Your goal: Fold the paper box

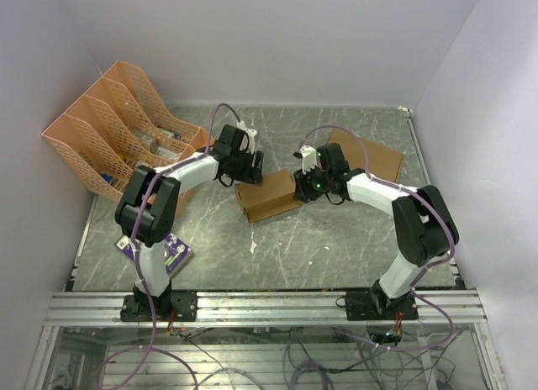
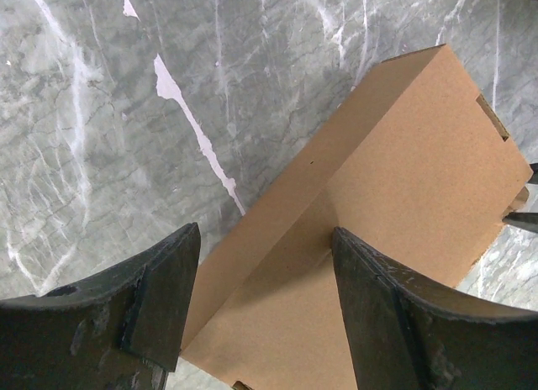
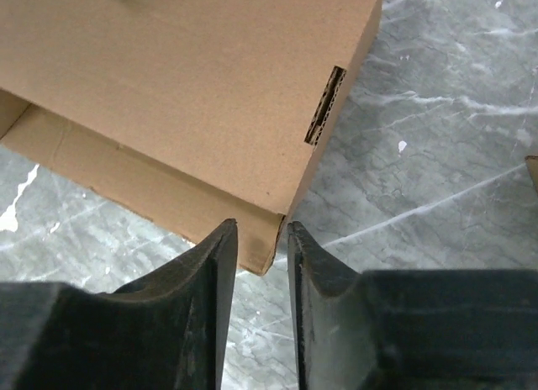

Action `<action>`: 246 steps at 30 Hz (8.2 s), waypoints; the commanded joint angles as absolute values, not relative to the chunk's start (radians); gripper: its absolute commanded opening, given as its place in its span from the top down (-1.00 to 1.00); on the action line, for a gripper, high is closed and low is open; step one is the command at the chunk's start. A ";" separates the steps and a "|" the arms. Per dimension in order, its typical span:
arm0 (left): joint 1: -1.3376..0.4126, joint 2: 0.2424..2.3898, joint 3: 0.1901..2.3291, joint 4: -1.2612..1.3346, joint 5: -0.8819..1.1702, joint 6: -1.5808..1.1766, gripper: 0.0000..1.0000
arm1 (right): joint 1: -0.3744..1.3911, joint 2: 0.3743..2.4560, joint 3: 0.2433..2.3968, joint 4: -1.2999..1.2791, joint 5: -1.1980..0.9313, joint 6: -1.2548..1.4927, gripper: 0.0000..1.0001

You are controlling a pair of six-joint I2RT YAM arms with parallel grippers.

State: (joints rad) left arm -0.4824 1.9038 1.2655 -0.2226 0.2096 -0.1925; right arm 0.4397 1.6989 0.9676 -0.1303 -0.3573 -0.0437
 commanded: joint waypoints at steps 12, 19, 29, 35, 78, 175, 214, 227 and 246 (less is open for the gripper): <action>-0.491 1.973 1.331 -0.328 0.199 -0.202 -0.50 | 0.364 1.561 0.993 -0.444 -0.939 -0.779 0.17; -0.492 1.988 1.323 -0.319 0.219 -0.200 -0.49 | 0.442 1.602 0.951 -0.689 -0.819 -1.618 1.00; -0.491 1.995 1.325 -0.327 0.227 -0.178 -0.49 | 0.482 1.668 0.878 -0.398 -0.641 -1.491 1.00; -0.490 2.001 1.318 -0.319 0.235 -0.173 -0.49 | 0.526 1.721 0.908 -0.291 -0.565 -1.429 1.00; -0.492 2.029 1.307 -0.316 0.267 -0.181 -0.48 | 0.692 1.855 1.206 -0.226 -0.776 -1.027 1.00; -0.420 2.052 1.295 0.096 0.565 -0.326 -0.68 | 0.336 1.864 1.145 -0.162 -0.497 -0.452 0.63; -0.485 2.057 1.228 0.189 0.549 -0.518 -0.32 | 0.403 2.184 1.615 -0.485 -0.651 -1.018 0.79; -0.388 1.752 1.051 0.154 0.370 -0.550 -0.64 | 0.344 1.856 1.287 -0.538 -0.709 -1.020 0.32; -0.523 1.591 0.712 0.292 0.330 -0.681 -0.56 | 0.481 1.728 0.932 -0.297 -0.649 -0.865 0.88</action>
